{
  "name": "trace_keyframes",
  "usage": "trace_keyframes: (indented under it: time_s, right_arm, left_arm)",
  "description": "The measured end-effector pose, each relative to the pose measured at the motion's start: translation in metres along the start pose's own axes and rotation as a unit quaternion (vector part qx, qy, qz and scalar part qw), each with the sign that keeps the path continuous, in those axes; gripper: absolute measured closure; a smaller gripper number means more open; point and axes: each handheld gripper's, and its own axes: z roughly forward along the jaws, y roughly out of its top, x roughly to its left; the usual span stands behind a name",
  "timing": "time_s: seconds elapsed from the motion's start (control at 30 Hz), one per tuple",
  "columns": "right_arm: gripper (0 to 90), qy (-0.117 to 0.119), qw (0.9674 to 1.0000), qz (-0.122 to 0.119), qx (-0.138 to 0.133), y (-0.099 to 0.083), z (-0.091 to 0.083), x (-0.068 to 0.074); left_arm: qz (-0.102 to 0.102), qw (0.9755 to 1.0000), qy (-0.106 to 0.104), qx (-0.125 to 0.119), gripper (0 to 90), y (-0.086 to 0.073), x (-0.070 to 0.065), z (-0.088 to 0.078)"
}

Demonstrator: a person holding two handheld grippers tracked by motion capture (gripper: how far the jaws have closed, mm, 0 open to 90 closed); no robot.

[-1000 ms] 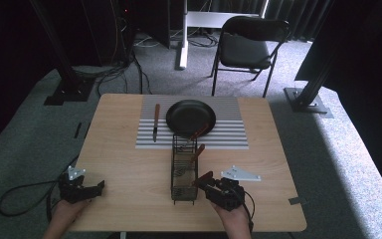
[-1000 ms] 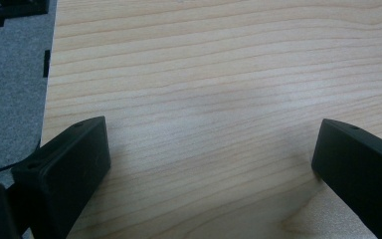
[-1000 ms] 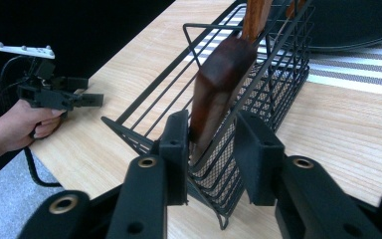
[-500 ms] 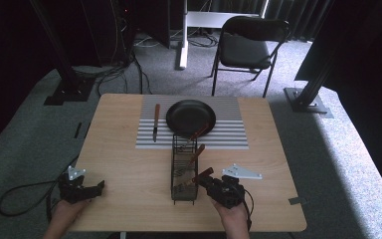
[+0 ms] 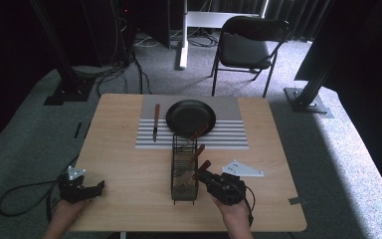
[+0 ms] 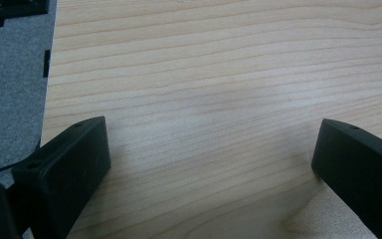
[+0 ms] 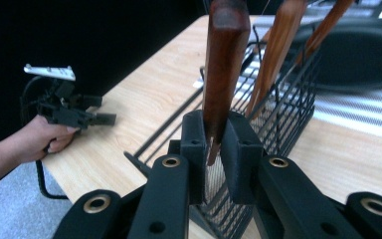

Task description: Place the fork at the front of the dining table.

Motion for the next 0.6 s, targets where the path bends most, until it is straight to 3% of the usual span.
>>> trace_keyframes:
  time_s: [0.37,0.6]
  right_arm:
    - [80.9,0.015,0.9982,-0.017,-0.055,0.033,-0.029,0.003]
    - [80.9,0.003,0.9956,-0.030,-0.089,0.050,-0.050,0.004]
  left_arm:
    - [0.000,1.0000,0.000,0.000,1.7,0.000,0.000,0.000]
    - [0.000,1.0000,0.000,0.000,1.7,0.000,0.000,0.000]
